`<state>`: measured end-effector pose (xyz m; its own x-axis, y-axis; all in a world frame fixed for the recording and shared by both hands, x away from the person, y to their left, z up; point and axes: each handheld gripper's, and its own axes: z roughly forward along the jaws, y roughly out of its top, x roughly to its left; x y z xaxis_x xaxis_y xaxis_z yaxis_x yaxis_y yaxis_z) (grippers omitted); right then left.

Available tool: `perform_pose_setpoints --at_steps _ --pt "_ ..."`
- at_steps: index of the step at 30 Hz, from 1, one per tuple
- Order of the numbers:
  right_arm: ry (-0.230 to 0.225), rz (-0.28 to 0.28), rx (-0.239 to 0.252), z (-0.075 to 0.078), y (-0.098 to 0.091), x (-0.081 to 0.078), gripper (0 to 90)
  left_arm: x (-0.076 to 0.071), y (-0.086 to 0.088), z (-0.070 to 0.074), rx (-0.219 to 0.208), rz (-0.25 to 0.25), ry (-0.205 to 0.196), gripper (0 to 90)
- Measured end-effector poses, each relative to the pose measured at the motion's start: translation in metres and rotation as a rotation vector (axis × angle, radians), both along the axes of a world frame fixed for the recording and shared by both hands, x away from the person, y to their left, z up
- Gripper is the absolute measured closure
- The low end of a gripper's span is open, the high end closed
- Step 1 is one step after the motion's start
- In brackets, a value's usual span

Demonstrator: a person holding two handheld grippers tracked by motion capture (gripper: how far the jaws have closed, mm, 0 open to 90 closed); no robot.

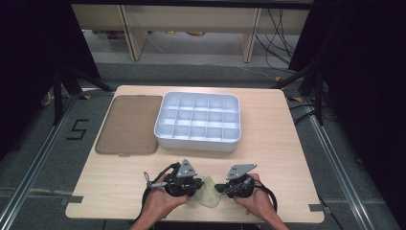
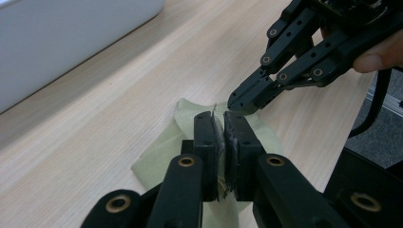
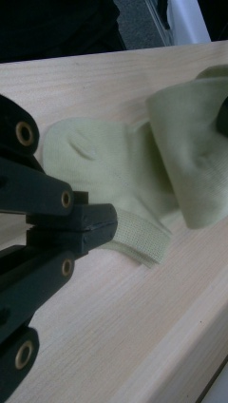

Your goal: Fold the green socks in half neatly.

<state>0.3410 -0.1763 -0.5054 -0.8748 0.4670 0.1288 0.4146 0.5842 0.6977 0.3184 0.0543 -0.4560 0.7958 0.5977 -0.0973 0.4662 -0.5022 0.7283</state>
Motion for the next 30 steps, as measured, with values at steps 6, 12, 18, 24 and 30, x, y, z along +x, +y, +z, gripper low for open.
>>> perform_pose_setpoints --at_steps 6,12,18,24,30 --pt "0.012 -0.008 0.015 0.0 -0.001 0.0 89.7 0.003 -0.012 -0.004 0.009 -0.022 0.002 83.7" --pt "0.003 -0.036 0.034 0.004 -0.009 0.003 89.4 0.004 -0.02 -0.008 0.022 -0.023 0.001 83.1" --pt "0.039 -0.048 0.029 0.0 -0.01 0.003 89.5 0.004 -0.031 -0.012 0.041 -0.043 -0.006 82.4" --pt "0.026 -0.061 0.05 0.002 -0.014 0.005 89.4 0.004 -0.038 -0.02 0.05 -0.048 0.002 81.4" --pt "-0.001 -0.085 0.07 0.009 -0.025 0.008 89.4 0.005 -0.045 -0.024 0.047 -0.074 0.008 79.2"
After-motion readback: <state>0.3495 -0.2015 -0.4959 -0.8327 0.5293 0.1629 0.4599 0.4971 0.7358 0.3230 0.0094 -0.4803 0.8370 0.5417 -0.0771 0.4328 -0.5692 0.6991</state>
